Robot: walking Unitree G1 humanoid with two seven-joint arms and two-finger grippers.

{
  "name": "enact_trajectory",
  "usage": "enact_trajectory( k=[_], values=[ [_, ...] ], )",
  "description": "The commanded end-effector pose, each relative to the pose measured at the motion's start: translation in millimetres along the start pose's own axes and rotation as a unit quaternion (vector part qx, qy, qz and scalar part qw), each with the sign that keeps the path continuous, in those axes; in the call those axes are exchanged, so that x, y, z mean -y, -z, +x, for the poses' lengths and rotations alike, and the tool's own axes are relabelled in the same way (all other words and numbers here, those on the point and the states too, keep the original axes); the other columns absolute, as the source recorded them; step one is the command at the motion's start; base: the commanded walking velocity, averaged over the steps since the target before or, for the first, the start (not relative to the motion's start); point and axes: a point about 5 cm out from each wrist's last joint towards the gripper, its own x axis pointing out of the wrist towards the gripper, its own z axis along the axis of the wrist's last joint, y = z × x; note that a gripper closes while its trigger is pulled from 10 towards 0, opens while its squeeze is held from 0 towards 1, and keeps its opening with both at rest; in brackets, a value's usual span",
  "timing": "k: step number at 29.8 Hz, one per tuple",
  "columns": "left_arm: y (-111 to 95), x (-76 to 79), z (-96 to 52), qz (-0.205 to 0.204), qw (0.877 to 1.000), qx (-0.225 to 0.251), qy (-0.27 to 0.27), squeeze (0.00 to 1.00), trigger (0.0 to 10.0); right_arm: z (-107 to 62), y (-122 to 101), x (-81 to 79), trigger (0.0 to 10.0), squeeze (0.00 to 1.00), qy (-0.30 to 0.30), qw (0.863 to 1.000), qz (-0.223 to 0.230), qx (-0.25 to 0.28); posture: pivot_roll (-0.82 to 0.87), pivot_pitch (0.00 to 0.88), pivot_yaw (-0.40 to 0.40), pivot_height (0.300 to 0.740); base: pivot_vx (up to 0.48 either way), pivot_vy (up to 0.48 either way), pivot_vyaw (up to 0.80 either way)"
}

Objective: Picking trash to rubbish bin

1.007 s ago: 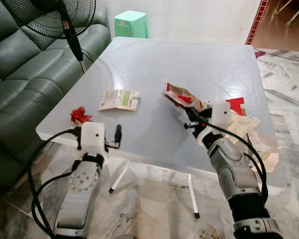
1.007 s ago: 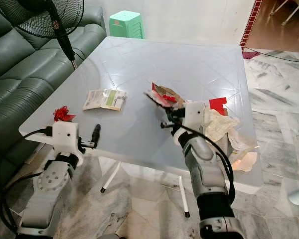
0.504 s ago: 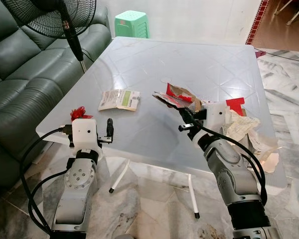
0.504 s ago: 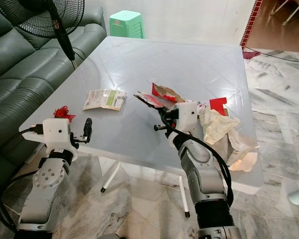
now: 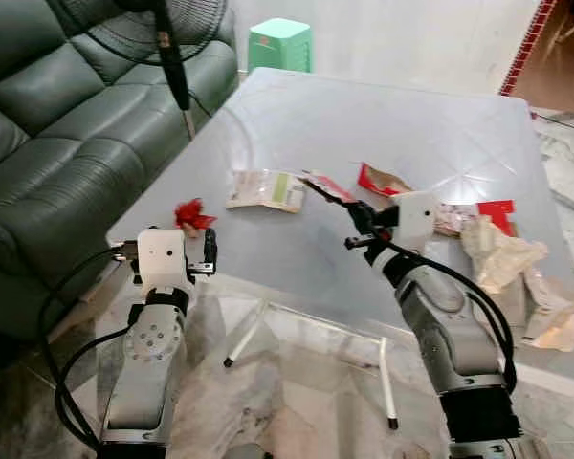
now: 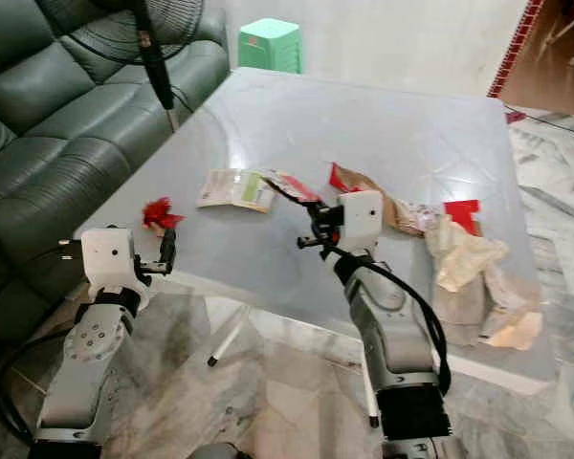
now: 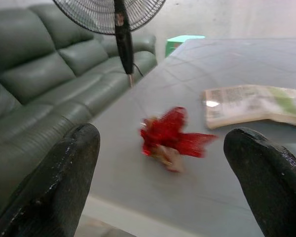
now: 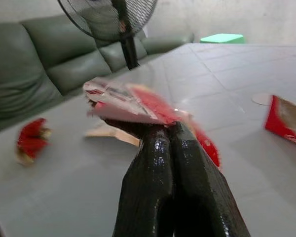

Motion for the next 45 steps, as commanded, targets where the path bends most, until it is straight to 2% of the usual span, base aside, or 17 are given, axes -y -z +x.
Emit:
enact_trajectory(
  k=[1, 12, 17, 24, 30, 45],
  values=[
    [-3, 4.8, 2.0, -0.003, 1.000, 0.006, 0.009, 0.00, 10.0, -3.6, -5, 8.4, 10.0, 0.00, 0.019, 1.000, -0.011, 0.006, 0.06, 0.027, 0.004, 0.740, 0.000, 0.480, 0.00],
    [-2, 1.6, 3.8, 0.001, 1.000, 0.003, 0.007, 0.00, 10.0, -3.7, -5, 11.4, 10.0, 0.00, 0.030, 0.999, -0.018, 0.004, 0.06, 0.031, 0.000, 0.740, 0.000, 0.480, 0.00],
    [-4, 4.4, 4.2, 0.005, 1.000, 0.011, 0.013, 0.00, 10.0, -3.6, -6, 12.7, 10.0, 0.00, 0.035, 0.999, -0.023, 0.004, 0.06, 0.029, 0.001, 0.740, 0.000, 0.000, 0.00],
    [-8, 4.2, 4.0, -0.012, 1.000, 0.020, 0.020, 0.00, 10.0, -1.9, -8, 16.3, 10.0, 0.00, 0.046, 0.998, -0.029, 0.007, 0.06, 0.024, -0.002, 0.740, 0.000, 0.000, 0.00],
    [-14, 5.4, 6.7, -0.023, 0.999, 0.033, 0.035, 0.00, 10.0, 0.1, -16, 21.3, 10.0, 0.00, 0.074, 0.995, -0.054, 0.028, 0.06, 0.020, -0.002, 0.740, 0.000, 0.000, 0.00],
    [-13, 9.0, 6.1, -0.031, 0.998, 0.029, 0.047, 0.00, 10.0, 2.2, -19, 20.3, 10.0, 0.00, 0.083, 0.993, -0.067, 0.039, 0.06, 0.028, -0.003, 0.740, 0.384, 0.000, 0.00]
  ],
)
